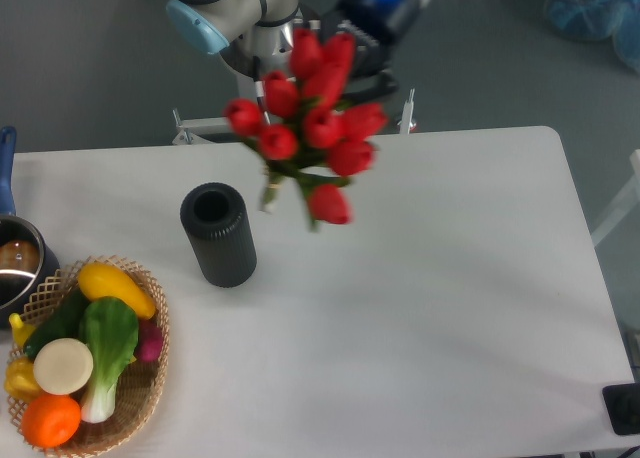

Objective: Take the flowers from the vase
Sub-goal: 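Carry the held tulips away from the vase over the bare table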

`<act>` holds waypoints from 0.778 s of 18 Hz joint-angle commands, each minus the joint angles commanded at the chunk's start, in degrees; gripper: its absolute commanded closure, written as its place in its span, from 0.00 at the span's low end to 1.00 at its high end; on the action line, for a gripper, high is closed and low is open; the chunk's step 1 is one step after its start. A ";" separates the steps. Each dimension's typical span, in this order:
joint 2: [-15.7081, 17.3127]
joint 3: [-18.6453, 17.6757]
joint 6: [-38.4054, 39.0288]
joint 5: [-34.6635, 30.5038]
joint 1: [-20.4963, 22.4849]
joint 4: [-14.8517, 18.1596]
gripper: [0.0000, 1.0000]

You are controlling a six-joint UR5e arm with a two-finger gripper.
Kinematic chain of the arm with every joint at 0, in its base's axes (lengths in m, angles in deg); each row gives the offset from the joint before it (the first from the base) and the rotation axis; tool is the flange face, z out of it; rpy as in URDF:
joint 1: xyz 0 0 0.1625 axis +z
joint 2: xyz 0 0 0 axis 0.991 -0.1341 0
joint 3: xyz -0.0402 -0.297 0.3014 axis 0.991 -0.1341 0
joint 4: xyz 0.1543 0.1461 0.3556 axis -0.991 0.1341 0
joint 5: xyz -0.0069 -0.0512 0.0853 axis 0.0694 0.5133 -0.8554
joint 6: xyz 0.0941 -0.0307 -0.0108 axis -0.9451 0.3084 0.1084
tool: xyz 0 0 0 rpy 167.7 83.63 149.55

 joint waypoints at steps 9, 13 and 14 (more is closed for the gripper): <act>-1.68 2.03 -13.89 -23.72 5.37 0.09 1.00; -1.77 2.83 -13.81 -30.85 5.20 0.61 1.00; -2.47 3.17 -13.63 -31.91 5.11 0.70 1.00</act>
